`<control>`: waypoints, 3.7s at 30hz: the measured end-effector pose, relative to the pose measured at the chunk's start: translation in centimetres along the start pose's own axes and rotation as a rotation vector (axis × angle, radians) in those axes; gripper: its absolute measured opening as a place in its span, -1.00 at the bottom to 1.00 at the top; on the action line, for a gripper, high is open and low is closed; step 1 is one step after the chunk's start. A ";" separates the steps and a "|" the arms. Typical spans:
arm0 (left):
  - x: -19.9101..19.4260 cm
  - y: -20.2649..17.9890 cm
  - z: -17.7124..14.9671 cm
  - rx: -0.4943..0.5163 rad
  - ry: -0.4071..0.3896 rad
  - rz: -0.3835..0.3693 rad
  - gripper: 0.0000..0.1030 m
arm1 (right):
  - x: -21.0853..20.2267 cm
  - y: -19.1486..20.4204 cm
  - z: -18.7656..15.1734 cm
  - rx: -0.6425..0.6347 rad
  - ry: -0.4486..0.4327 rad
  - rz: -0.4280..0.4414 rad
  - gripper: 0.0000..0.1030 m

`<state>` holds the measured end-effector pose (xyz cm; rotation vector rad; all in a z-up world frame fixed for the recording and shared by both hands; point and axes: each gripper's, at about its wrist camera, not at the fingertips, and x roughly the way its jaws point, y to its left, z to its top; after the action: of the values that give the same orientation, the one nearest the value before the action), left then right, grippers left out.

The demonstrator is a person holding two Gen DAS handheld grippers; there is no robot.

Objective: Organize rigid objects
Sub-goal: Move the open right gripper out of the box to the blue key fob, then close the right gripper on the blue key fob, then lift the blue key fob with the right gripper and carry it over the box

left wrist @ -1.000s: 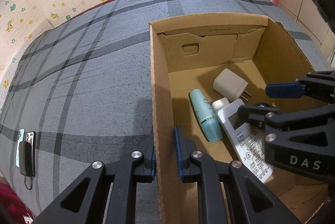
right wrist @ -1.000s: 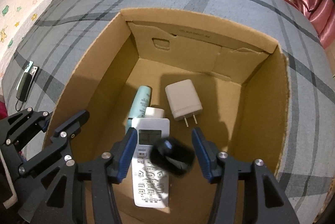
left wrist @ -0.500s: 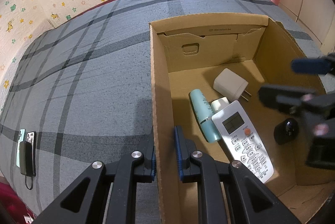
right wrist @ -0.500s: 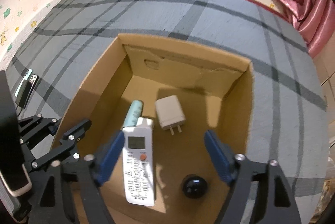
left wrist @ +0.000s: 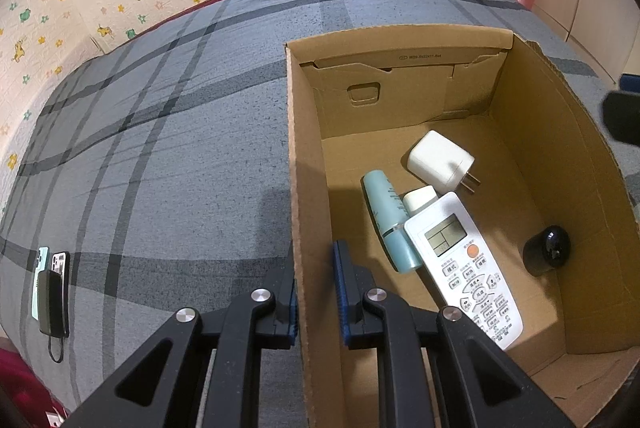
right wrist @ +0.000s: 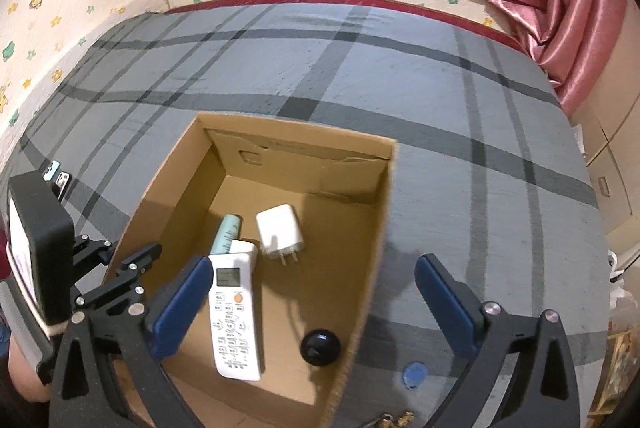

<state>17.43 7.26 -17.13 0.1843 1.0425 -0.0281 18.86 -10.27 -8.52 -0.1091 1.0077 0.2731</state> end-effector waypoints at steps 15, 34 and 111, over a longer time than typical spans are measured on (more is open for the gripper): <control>0.0 -0.2 0.0 0.004 -0.001 0.005 -0.69 | -4.5 -6.1 -3.8 0.091 -0.041 -0.064 0.99; 0.0 -0.2 0.0 0.006 0.000 0.008 -0.69 | -1.4 -11.0 -10.5 0.165 -0.032 -0.121 0.99; 0.0 -0.4 0.0 0.019 0.004 0.030 -0.69 | 0.0 -9.8 -10.5 0.145 -0.032 -0.094 -0.46</control>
<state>17.43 6.83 -17.21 0.2177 1.0439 -0.0107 12.90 -21.94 -14.43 -0.0208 0.9848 0.1149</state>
